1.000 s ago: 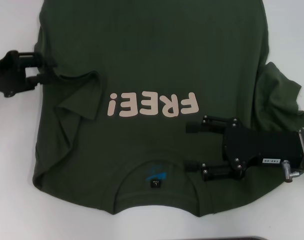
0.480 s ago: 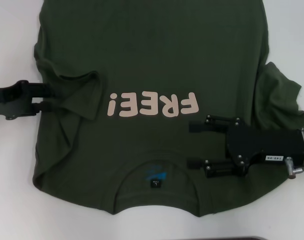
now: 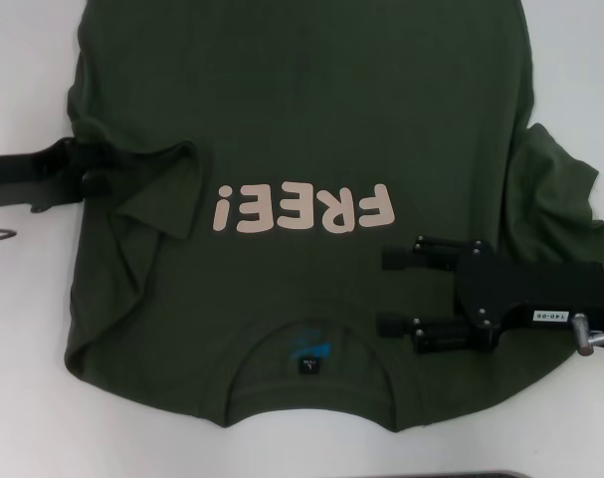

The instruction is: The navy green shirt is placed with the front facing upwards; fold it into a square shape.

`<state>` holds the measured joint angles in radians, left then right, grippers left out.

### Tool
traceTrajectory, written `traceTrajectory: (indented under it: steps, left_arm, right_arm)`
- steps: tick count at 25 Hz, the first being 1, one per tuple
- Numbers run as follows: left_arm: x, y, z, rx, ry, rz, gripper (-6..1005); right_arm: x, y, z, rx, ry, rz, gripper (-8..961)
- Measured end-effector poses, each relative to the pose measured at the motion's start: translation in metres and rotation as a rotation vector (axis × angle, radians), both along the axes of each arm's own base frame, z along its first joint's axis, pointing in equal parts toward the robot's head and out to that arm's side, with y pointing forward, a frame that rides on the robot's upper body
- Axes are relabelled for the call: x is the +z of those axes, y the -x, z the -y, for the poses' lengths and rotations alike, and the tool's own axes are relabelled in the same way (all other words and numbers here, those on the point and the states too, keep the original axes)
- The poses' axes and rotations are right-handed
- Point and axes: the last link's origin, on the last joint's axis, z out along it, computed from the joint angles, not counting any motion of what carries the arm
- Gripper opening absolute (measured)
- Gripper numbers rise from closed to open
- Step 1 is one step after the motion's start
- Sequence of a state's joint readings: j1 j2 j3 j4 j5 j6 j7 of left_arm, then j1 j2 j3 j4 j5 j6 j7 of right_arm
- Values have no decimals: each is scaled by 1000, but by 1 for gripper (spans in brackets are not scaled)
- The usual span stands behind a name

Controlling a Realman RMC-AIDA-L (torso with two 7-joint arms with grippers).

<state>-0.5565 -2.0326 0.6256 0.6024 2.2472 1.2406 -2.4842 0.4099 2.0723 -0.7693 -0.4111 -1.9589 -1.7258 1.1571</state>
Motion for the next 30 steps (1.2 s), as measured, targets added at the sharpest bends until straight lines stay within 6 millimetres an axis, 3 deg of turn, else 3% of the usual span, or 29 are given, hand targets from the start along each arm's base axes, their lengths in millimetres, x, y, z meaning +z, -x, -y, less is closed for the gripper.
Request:
traceTrajectory:
  steps: [4, 10, 15, 18, 24, 30]
  left_arm:
    - [-5, -10, -11, -24, -18, -2, 587]
    - [-13, -43, -27, -91, -39, 70, 588]
    - [-10, -63, -34, -156, -86, 163, 588]
    - [-2, -58, -33, -156, -88, 160, 587]
    - [24, -21, -10, -106, -42, 140, 587]
    - [29, -6, 9, -92, 18, 135, 586]
  right_arm:
    - [-1, 1, -1, 1, 2, 2, 894]
    - [-3, 1, -4, -6, -5, 13, 894]
    - [-4, 3, -6, 0, -6, 14, 894]
    - [-5, 4, -7, 1, -6, 15, 893]
    - [-6, 3, -8, -4, -12, 24, 893]
    - [-6, 3, -9, -1, -14, 26, 893]
